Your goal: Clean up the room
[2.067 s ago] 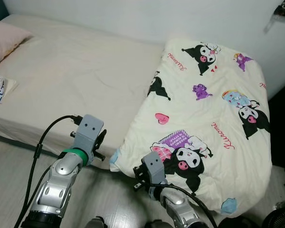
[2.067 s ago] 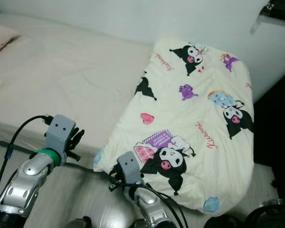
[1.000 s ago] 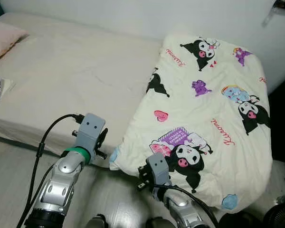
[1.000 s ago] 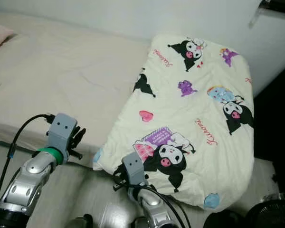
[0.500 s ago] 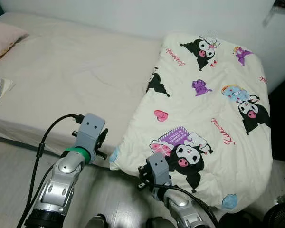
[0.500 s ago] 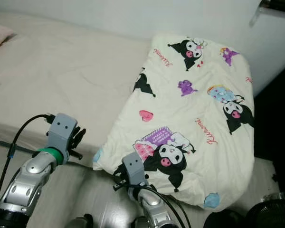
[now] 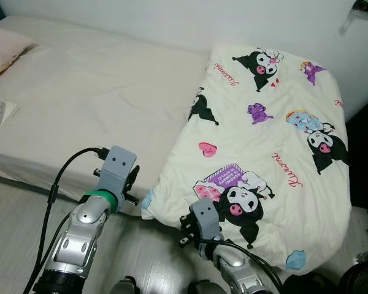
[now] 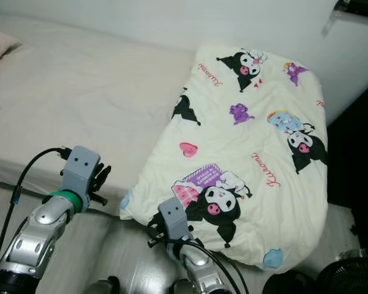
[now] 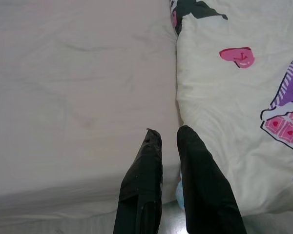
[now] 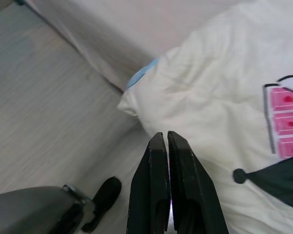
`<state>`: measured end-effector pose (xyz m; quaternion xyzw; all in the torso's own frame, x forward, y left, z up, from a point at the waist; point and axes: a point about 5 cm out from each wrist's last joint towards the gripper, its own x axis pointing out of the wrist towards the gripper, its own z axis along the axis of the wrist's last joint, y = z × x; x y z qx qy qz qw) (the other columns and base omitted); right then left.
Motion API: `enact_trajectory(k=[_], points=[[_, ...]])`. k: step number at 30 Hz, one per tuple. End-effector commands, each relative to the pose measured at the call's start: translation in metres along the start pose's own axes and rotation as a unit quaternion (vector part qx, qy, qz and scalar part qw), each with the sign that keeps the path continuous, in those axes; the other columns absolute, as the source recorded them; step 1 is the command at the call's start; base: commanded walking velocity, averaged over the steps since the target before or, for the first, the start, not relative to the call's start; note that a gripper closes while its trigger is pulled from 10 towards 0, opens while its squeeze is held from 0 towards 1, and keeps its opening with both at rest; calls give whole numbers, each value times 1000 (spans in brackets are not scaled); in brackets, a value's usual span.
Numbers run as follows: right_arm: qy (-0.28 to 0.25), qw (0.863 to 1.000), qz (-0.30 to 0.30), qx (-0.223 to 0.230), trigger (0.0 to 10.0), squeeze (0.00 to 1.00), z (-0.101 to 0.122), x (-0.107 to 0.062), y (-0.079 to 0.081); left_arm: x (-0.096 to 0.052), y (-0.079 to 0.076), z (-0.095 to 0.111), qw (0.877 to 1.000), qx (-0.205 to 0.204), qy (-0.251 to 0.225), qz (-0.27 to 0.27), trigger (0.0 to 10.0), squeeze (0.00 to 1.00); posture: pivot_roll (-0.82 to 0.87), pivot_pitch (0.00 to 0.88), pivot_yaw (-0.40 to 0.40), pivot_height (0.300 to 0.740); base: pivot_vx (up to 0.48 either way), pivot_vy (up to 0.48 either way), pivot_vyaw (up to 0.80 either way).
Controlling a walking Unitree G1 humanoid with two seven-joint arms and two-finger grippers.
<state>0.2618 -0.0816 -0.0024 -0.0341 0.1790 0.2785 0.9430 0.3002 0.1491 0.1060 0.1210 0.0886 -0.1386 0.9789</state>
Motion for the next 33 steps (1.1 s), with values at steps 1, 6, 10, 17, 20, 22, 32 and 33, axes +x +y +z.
enact_trajectory(k=[1,6,10,17,20,22,32,33], points=[[-11,999,-33,5,10000,0,-2,-6,-6,-4,-1,-8,1000,-14,14,4,10000,0,6,86,-5,740,0,0,0],[-57,988,-139,14,10000,0,5,-22,-29,-17,16,-12,998,-12,24,56,10000,0,-18,91,5,740,0,0,0],[-98,953,-282,-47,10000,0,26,-52,-63,-49,35,-22,996,30,33,73,10000,0,-66,106,9,740,0,0,0],[-143,937,-315,-40,10000,0,49,-58,-89,-53,25,-28,999,18,9,32,10000,0,-45,117,-1,740,0,0,0],[-155,939,-303,-54,10000,0,57,-54,-88,-48,25,-23,999,11,-1,41,10000,0,-31,120,-13,740,0,0,0],[-155,939,-303,-54,10000,0,57,-54,-88,-48,25,-23,999,11,-1,41,10000,0,-31,120,-13,740,0,0,0],[-168,937,-301,-64,10000,0,67,-53,-81,-52,39,-10,990,-19,-39,132,10000,0,-19,112,-35,740,0,0,0],[-187,936,-292,-65,10000,0,75,-55,-75,-55,42,-8,985,-17,-54,162,10000,0,-24,98,-41,740,0,0,0]])
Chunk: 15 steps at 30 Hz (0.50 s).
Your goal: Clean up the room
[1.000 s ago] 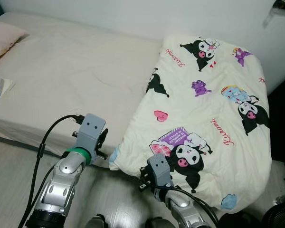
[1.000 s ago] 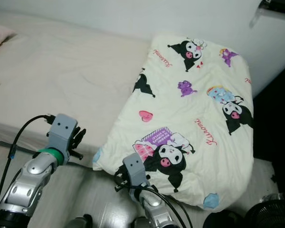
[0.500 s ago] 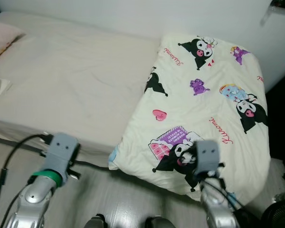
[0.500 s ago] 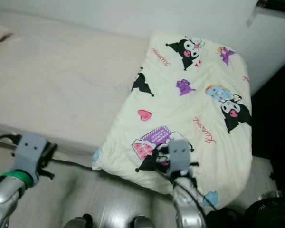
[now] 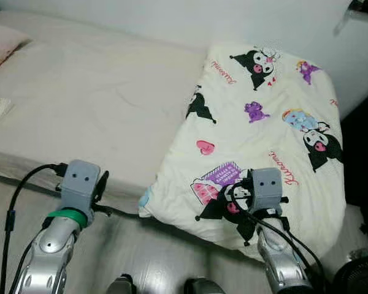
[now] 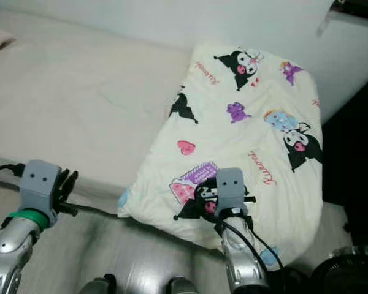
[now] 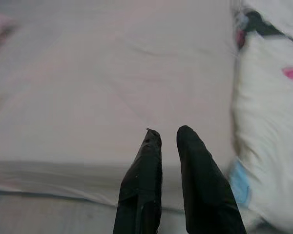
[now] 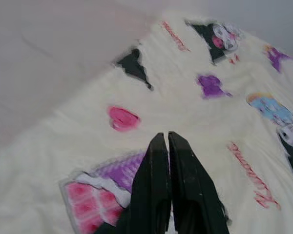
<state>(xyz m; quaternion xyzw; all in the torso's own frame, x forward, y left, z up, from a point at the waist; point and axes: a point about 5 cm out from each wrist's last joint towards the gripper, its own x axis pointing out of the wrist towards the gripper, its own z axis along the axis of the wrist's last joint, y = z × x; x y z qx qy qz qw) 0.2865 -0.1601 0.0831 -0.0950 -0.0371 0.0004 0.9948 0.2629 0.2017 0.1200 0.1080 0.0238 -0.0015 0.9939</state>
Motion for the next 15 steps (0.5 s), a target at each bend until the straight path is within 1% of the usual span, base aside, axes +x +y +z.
enact_trajectory(k=[1,2,3,4,6,7,8,9,10,11,12,13,14,15], points=[[0,1000,2,2,10000,0,2,-4,-1,-3,2,-2,1000,1,-4,19,10000,0,-24,98,-41,740,0,0,0],[-11,1000,1,-5,10000,0,6,-6,-2,-6,3,0,999,0,-10,30,10000,0,-15,87,-51,740,0,0,0],[-11,1000,1,-5,10000,0,6,-6,-2,-6,3,0,999,0,-10,30,10000,0,-15,87,-51,740,0,0,0],[-25,999,-4,-23,10000,0,12,-9,-5,-12,5,3,999,-1,-18,39,10000,0,-11,84,-54,740,0,0,0],[-54,997,-36,-46,10000,0,25,-16,-20,-28,9,10,998,7,-36,44,10000,0,-6,77,-55,740,0,0,0],[-84,992,-47,-78,10000,0,36,-17,-32,-32,10,14,998,0,-41,44,10000,0,10,72,-54,740,0,0,0],[-84,992,-47,-78,10000,0,36,-17,-32,-32,10,14,998,0,-41,44,10000,0,10,72,-54,740,0,0,0],[-104,988,-66,-91,10000,0,48,-13,-49,-28,8,22,998,2,-59,34,10000,0,9,63,-52,740,0,0,0],[-123,984,-86,-97,10000,0,64,-3,-72,-11,6,39,994,14,-101,26,10000,0,-10,36,-45,740,0,0,0],[-123,984,-86,-97,10000,0,64,-3,-72,-11,6,39,994,14,-101,26,10000,0,-10,36,-45,740,0,0,0],[-127,984,-85,-86,10000,0,73,4,-81,6,6,54,990,23,-134,33,10000,0,-14,30,-44,740,0,0,0],[-129,986,-74,-81,10000,0,78,5,-81,15,9,60,988,20,-145,45,10000,0,-30,9,-35,740,0,0,0],[-129,986,-74,-81,10000,0,78,5,-81,15,9,60,988,20,-145,45,10000,0,-30,9,-35,740,0,0,0],[-131,986,-66,-78,10000,0,80,5,-79,19,11,63,987,15,-149,53,10000,0,-33,4,-33,740,0,0,0]])
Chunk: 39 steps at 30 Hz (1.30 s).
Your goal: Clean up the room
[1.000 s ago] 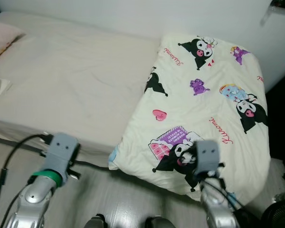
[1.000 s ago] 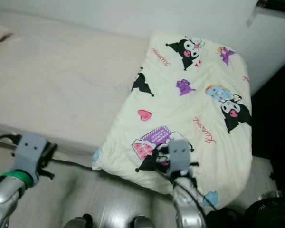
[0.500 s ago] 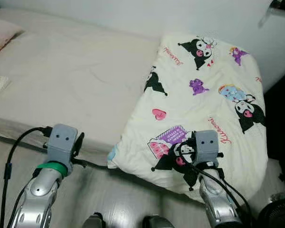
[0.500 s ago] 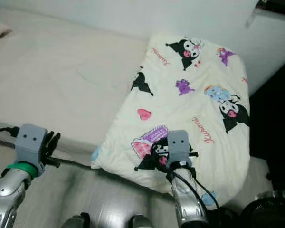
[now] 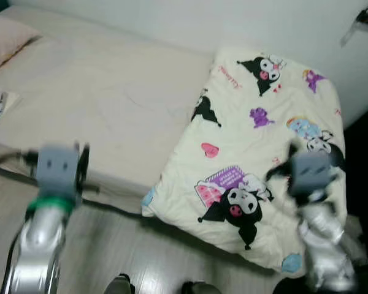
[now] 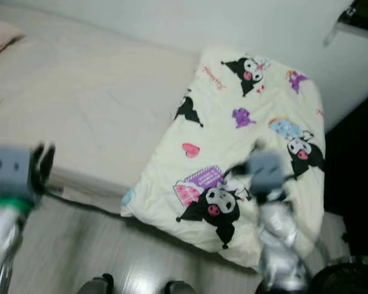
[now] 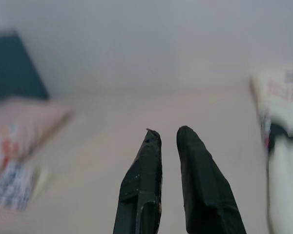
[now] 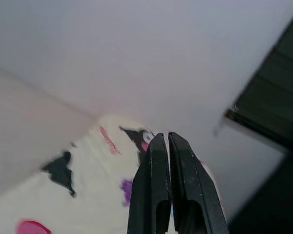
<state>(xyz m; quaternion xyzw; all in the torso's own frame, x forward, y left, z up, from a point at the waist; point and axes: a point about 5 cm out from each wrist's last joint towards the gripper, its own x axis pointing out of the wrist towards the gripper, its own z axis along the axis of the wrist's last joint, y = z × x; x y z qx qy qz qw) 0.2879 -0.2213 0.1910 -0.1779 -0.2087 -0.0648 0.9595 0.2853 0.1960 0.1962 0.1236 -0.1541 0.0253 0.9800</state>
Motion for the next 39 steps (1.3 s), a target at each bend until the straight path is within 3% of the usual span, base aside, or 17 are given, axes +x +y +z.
enact_trajectory(k=[1,2,4,6,8,11,13,21,32,39], points=[[42,997,45,47,10000,0,-7,-20,21,-5,5,-13,1000,2,25,15,10000,0,-31,0,-23,740,0,0,0],[42,997,45,47,10000,0,-7,-20,21,-5,5,-13,1000,2,25,15,10000,0,-31,0,-23,740,0,0,0],[55,994,63,69,10000,0,-7,-34,38,-16,7,-19,999,8,40,8,10000,0,-27,0,-22,740,0,0,0],[87,990,67,84,10000,0,-14,-53,54,-38,4,-31,997,14,73,-2,10000,0,-27,0,-11,740,0,0,0],[87,990,67,84,10000,0,-14,-53,54,-38,4,-31,997,14,73,-2,10000,0,-27,0,-11,740,0,0,0],[114,986,70,98,10000,0,-22,-67,61,-53,0,-42,995,27,94,-15,10000,0,-28,0,-5,740,0,0,0],[122,983,80,107,10000,0,-23,-72,64,-55,-2,-44,995,31,95,-21,10000,0,-28,0,0,740,0,0,0],[125,977,123,125,10000,0,-17,-75,79,-40,-22,-44,997,9,80,-16,10000,0,-32,0,5,740,0,0,0],[126,979,114,114,10000,0,-18,-74,79,-35,-27,-39,997,4,65,-36,10000,0,-40,0,19,740,0,0,0],[129,978,117,114,10000,0,-18,-76,82,-37,-30,-48,995,2,92,-41,10000,0,-40,0,18,740,0,0,0]])
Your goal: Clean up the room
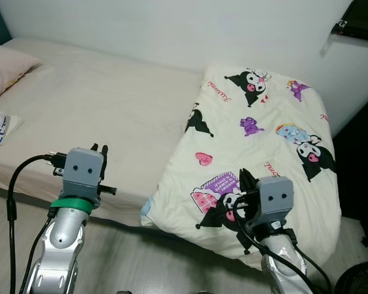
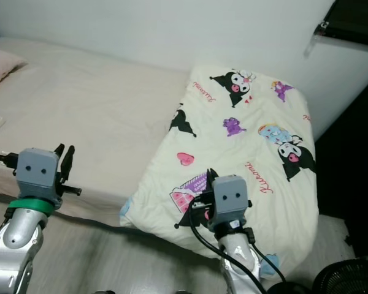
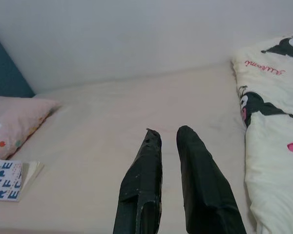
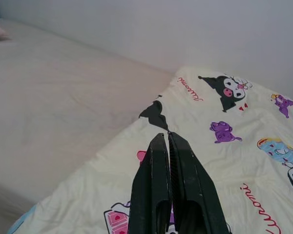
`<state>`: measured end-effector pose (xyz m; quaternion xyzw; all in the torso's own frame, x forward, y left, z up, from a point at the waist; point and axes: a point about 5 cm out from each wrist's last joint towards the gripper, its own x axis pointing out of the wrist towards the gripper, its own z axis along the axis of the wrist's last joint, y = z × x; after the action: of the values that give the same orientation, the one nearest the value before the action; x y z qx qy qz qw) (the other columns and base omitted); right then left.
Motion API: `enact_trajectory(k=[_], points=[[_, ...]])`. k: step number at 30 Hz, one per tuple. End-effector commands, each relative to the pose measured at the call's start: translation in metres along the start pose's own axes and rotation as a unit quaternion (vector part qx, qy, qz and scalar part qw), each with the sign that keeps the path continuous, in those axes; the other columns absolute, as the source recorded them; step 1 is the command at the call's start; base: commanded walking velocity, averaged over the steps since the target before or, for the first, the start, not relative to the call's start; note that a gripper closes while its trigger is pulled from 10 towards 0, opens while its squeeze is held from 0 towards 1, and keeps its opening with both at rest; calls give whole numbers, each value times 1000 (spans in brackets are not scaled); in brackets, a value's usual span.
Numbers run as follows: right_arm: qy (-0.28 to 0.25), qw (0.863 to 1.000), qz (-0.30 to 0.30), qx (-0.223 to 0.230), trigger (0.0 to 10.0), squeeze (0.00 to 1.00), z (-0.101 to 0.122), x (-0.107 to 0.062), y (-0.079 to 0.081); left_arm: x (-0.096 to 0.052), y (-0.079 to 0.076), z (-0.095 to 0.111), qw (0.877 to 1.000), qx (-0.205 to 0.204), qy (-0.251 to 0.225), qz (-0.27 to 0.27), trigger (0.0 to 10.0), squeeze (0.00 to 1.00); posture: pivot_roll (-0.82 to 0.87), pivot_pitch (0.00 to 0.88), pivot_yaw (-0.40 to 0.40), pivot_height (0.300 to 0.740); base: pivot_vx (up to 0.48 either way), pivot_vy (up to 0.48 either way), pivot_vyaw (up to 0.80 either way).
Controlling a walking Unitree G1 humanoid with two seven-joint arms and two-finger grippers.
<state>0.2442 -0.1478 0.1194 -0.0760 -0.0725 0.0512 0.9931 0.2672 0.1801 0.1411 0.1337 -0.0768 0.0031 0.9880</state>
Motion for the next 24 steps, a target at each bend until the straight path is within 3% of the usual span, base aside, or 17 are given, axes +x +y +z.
enact_trajectory(k=[1,12,13,16,19,24], points=[[7,1000,0,-4,10000,0,-1,-2,1,-2,-4,-8,1000,-4,21,-10,10000,0,-40,0,18,740,0,0,0],[6,1000,-2,5,10000,0,-2,-3,5,-7,-5,-12,1000,7,24,-16,10000,0,-29,0,29,740,0,0,0],[10,1000,-11,12,10000,0,-3,-5,7,-8,-1,-18,998,-35,51,5,10000,0,-26,0,34,740,0,0,0],[11,1000,-13,15,10000,0,-4,-5,8,-6,2,-19,997,-56,60,17,10000,0,-26,0,34,740,0,0,0],[8,1000,-13,15,10000,0,-4,-1,8,-2,4,-15,998,-34,42,14,10000,0,-23,0,34,740,0,0,0],[5,1000,-16,15,10000,0,-2,1,5,0,1,-15,999,-34,40,9,10000,0,-23,0,34,740,0,0,0]])
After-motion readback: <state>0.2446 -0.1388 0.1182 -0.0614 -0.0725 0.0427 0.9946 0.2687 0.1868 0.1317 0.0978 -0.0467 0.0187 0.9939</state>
